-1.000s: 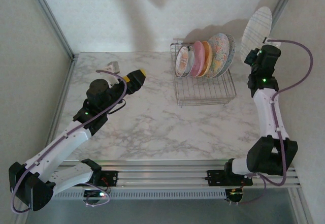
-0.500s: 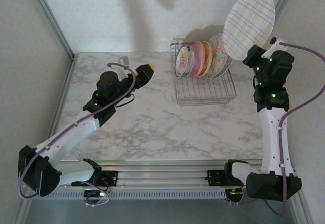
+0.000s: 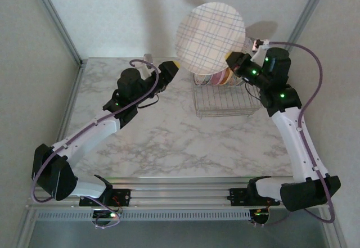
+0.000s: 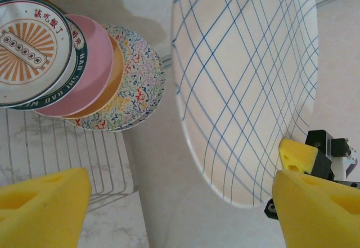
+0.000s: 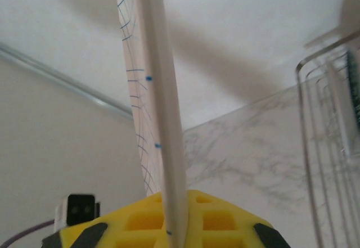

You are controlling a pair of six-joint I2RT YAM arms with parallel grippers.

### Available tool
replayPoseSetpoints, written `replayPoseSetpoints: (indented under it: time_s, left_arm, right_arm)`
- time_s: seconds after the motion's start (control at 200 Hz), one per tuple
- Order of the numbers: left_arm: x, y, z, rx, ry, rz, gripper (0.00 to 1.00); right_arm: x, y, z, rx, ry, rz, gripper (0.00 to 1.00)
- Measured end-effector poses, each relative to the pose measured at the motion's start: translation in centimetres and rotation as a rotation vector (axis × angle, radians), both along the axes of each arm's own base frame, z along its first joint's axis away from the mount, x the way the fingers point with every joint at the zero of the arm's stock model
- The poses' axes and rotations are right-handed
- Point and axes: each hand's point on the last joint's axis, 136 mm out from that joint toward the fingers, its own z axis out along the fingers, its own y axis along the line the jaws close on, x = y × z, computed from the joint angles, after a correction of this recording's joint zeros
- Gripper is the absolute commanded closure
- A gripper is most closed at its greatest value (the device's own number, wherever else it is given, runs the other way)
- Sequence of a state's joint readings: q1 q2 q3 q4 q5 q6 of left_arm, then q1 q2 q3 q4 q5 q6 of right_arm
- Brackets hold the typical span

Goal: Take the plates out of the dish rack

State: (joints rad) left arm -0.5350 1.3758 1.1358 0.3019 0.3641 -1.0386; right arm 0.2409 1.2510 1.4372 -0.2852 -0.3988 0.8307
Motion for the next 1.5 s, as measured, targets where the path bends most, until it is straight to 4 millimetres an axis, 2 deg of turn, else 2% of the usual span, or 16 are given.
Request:
replayPoseSetpoints:
  time_s: [0.16, 0.34, 0.536, 0.836, 0.926, 0.986, 1.081, 1.201, 1.326, 1.417, 1.502]
  left_arm:
    - [0.0, 0.0, 0.7, -0.036, -0.003, 0.001, 0.29]
    - [0.2, 0.3, 1.2, -0.066, -0.008, 0.007, 0.37]
    - [0.4, 0.3, 0.8, -0.071, 0.007, 0.009, 0.46]
    - [0.6, 0.2, -0.2, -0.081, 0.044, 0.011, 0.89]
    - [0.7, 0.4, 0.4, -0.125, 0.053, 0.015, 1.00]
    - [0.8, 0.5, 0.6, -0.145, 0.059, 0.018, 1.00]
    - [0.8, 0.5, 0.6, -0.155, 0.067, 0.014, 1.00]
    - [0.9, 0.6, 0.8, -0.150, 0.055, 0.012, 1.00]
    - [1.5, 1.9, 0.7, -0.149, 0.055, 0.024, 1.00]
    - [2.5, 3.8, 0.5, -0.146, 0.058, 0.065, 1.00]
    - [3.4, 5.9, -0.6, -0.135, 0.081, 0.116, 1.00]
  right_arm:
    - [0.0, 1.8, -0.7, 0.043, 0.062, 0.054, 1.00]
    - [0.3, 3.7, -2.3, 0.073, 0.143, 0.110, 1.00]
    - [0.3, 4.5, -2.7, 0.104, 0.184, 0.137, 1.00]
    - [0.2, 5.3, -2.9, 0.148, 0.224, 0.172, 1.00]
    - [0.3, 5.4, -3.1, 0.149, 0.232, 0.172, 1.00]
    - [0.4, 5.5, -2.9, 0.151, 0.224, 0.177, 1.00]
    - [0.4, 5.5, -2.7, 0.149, 0.222, 0.178, 0.62]
    - [-0.2, 5.9, -2.8, 0.107, 0.210, 0.202, 0.37]
    - [-1.2, 6.3, -1.8, 0.027, 0.116, 0.226, 0.21]
    - [-2.4, 5.7, -0.4, -0.027, 0.021, 0.228, 0.12]
    - [-4.0, 4.9, 1.1, -0.075, -0.061, 0.229, 0.07]
